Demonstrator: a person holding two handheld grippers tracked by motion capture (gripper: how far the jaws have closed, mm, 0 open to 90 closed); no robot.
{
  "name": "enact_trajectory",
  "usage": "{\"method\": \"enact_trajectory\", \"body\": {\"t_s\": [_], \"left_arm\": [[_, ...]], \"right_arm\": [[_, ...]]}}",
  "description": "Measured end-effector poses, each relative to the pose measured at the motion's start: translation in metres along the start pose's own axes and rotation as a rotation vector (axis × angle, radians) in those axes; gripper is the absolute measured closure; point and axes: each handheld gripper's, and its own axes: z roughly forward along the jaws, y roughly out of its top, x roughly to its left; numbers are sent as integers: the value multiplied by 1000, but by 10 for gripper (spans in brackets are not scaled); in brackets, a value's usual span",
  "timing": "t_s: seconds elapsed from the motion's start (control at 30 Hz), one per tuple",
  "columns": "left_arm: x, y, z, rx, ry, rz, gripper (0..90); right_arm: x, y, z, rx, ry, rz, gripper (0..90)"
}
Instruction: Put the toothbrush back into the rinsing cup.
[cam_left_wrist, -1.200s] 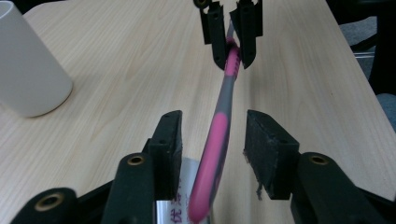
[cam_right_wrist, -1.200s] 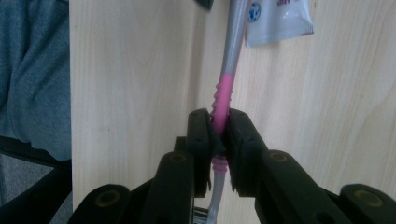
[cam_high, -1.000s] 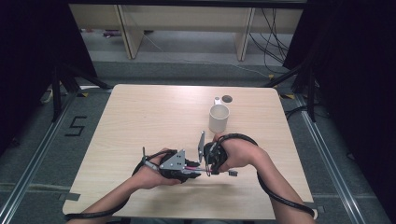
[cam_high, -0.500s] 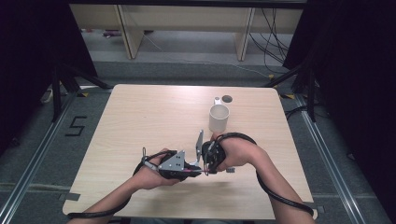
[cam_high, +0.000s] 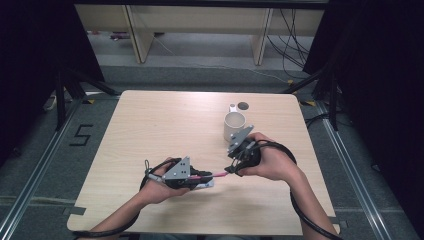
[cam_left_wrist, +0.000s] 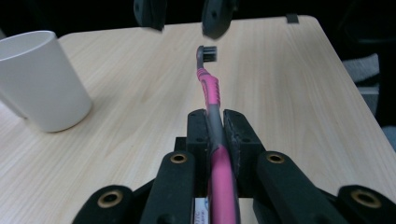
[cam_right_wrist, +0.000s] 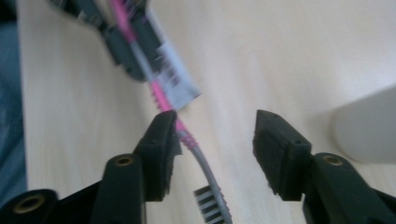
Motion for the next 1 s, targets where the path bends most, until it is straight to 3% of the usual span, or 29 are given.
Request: {"method": "enact_trajectory", "body": {"t_s": [0.03,0.1,0.13,0.17,0.2,0.23,0.27,0.3,0.4,0.47,0.5,0.6,0.73,0.77,0.8,0.83,1.0], "left_arm": [[2,0,-4,-18,43,-9,810],[3,1,-6,-42,62,-22,810],[5,1,-11,-75,96,-39,810],[6,2,-13,-78,114,-44,810],[6,2,-13,-78,114,-44,810],[6,1,-14,-88,132,-53,810],[7,1,-16,-89,148,-55,810],[8,0,-18,-102,175,-66,810],[8,-1,-20,-111,197,-73,810],[9,-1,-22,-112,220,-69,810],[10,-2,-22,-122,240,-78,810],[10,-3,-21,-140,257,-82,810],[9,-2,-22,-149,262,-80,810],[8,-3,-21,-149,262,-77,810],[8,-3,-21,-149,262,-77,810],[7,-3,-20,-149,261,-73,810],[5,-5,-19,-148,257,-70,810]], "right_arm": [[-2,-7,-6,-105,-44,50,431],[0,-17,-10,-186,-71,137,411],[-1,-21,-11,-229,-72,139,395],[0,-25,-11,-271,-85,163,376],[0,-25,-11,-271,-85,163,376],[4,-33,-9,-359,-99,229,324],[4,-33,-9,-359,-99,229,324],[10,-39,-5,-437,-108,293,294],[17,-46,5,-521,-98,373,275],[21,-51,9,-560,-118,418,275],[24,-52,11,-576,-94,476,274],[26,-54,22,-585,-52,548,269],[26,-54,32,-572,-41,570,272],[24,-52,38,-580,0,604,273],[24,-52,38,-580,0,604,273],[22,-51,43,-588,44,638,276],[13,-48,54,-625,71,683,280]]}}
